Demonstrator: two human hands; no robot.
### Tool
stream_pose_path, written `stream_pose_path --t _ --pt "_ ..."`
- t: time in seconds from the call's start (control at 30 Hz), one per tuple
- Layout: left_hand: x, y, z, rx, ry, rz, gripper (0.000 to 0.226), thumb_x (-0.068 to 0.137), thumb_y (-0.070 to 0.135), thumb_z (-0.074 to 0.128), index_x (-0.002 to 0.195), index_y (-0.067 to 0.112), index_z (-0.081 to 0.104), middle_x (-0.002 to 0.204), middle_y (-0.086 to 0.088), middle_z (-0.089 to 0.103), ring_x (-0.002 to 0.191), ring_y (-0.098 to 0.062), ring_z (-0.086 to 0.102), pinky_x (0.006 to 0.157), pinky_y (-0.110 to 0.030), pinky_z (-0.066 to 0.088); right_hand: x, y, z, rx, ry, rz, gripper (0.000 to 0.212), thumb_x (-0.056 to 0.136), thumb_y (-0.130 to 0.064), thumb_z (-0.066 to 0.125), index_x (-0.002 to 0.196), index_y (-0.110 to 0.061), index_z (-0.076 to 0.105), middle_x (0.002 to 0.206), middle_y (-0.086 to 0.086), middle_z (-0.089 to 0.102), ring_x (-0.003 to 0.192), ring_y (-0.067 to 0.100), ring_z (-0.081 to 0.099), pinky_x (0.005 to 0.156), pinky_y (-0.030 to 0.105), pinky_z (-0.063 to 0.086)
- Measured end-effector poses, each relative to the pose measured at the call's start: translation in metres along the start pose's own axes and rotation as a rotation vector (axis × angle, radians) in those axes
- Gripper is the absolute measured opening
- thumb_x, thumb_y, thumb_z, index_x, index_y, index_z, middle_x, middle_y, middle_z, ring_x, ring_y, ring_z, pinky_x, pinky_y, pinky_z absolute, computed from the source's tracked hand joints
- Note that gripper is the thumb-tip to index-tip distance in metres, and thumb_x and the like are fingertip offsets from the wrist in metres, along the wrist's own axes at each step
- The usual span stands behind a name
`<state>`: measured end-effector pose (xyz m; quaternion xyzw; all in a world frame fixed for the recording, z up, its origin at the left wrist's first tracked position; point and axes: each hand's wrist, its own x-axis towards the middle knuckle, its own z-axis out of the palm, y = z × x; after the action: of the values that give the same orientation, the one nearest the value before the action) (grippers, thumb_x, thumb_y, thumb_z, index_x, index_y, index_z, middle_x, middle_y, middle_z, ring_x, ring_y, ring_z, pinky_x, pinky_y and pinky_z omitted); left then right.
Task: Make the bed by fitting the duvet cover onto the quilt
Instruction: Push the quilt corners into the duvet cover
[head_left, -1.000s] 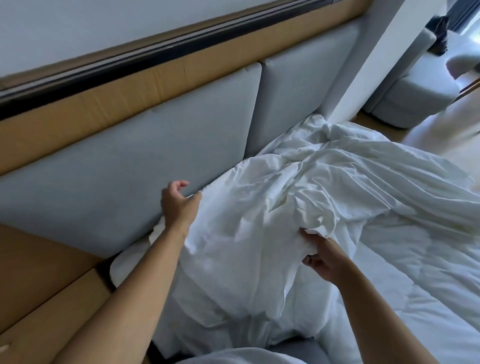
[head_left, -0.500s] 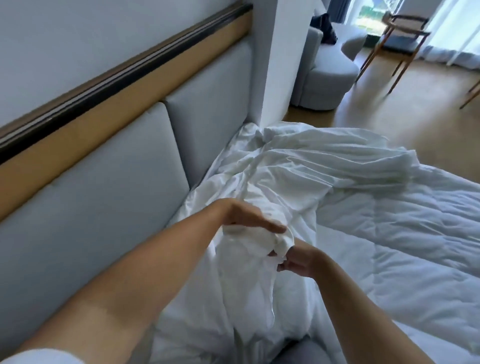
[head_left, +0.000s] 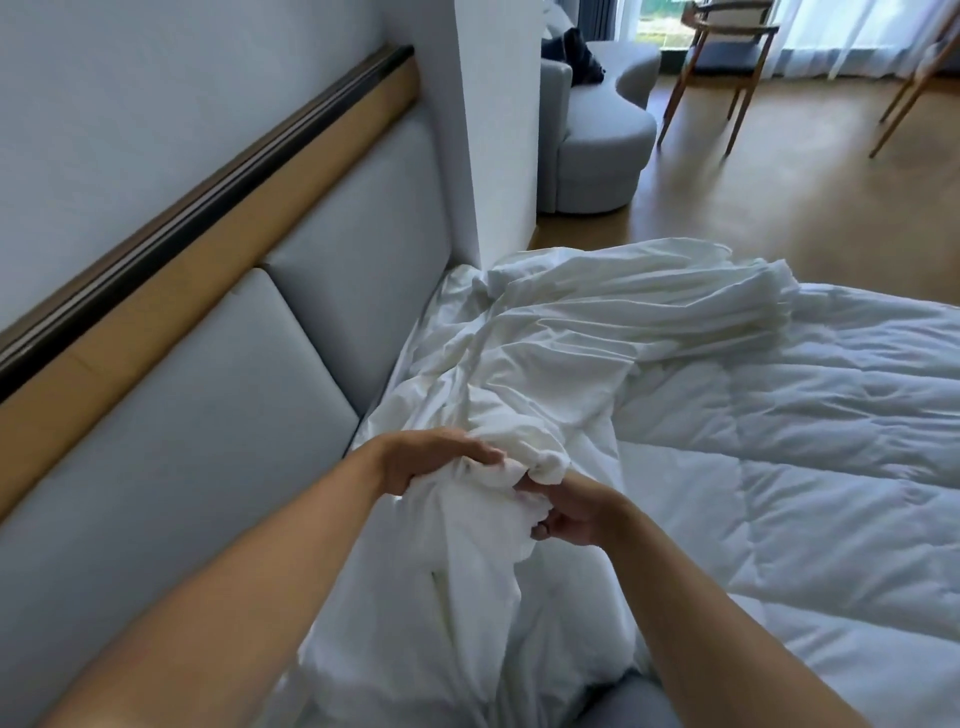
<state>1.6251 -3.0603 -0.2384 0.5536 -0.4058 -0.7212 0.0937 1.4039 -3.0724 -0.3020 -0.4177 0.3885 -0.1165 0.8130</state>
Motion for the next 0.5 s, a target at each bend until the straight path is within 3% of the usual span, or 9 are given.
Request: stream_pose_path --t 0.07,0.17,0.27,0.37,0.43,0.5 --pt "-0.001 -0.005 0.004 0.026 -0.101 -0.074 0.060 0.079 0.053 0.081 0.127 0.020 0.070 0.135 -0.011 0.065 0.127 -0.028 0.060 0.107 -0.043 0.047 0.003 -0.003 0.003 -0.033 0.003 -0.014 0.021 0.076 -0.040 0.069 0.095 -0.032 0.074 0.076 -0.004 0.060 0.061 0.010 0.053 0.051 0.024 0.035" --pt "-0.007 -0.004 0.008 0.102 -0.154 -0.117 0.059 0.065 0.029 0.091 0.120 0.016 0.074 0.125 -0.014 0.070 0.118 -0.032 0.066 0.105 -0.049 0.050 0.004 -0.007 0.006 -0.071 0.007 -0.041 0.020 0.078 -0.039 0.067 0.094 -0.031 0.073 0.078 -0.002 0.061 0.062 0.010 0.054 0.049 0.024 0.035" --pt "-0.009 -0.011 0.005 -0.057 -0.064 -0.033 0.067 0.068 0.011 0.077 0.132 0.003 0.063 0.136 -0.026 0.059 0.129 -0.044 0.055 0.111 -0.057 0.042 0.004 -0.011 0.006 -0.091 0.024 -0.035 0.024 0.076 -0.048 0.072 0.095 -0.033 0.074 0.080 -0.003 0.061 0.061 0.009 0.052 0.048 0.024 0.034" --pt "-0.009 -0.020 0.001 -0.272 -0.052 -0.013 0.064 0.066 0.010 0.070 0.131 0.006 0.066 0.128 -0.023 0.064 0.114 -0.038 0.063 0.099 -0.045 0.052 0.005 -0.013 0.006 -0.123 0.026 0.035 0.045 0.055 -0.065 0.085 0.086 -0.035 0.075 0.074 -0.003 0.060 0.058 0.011 0.051 0.047 0.024 0.034" --pt "-0.012 -0.026 -0.004 -0.297 -0.055 -0.032 0.059 0.063 0.013 0.073 0.122 0.007 0.072 0.115 -0.020 0.069 0.101 -0.032 0.067 0.092 -0.041 0.054 0.005 -0.011 0.002 -0.145 -0.008 0.098 0.051 0.053 -0.061 0.088 0.088 -0.027 0.073 0.070 -0.001 0.057 0.055 0.012 0.048 0.045 0.023 0.034" --pt "-0.014 -0.028 -0.007 -0.240 -0.031 -0.037 0.061 0.064 0.017 0.078 0.123 0.006 0.071 0.121 -0.024 0.066 0.109 -0.036 0.063 0.101 -0.048 0.049 0.002 -0.011 0.000 -0.184 -0.091 0.192 0.047 0.057 -0.043 0.089 0.091 -0.019 0.067 0.067 -0.001 0.054 0.052 0.010 0.041 0.042 0.020 0.032"
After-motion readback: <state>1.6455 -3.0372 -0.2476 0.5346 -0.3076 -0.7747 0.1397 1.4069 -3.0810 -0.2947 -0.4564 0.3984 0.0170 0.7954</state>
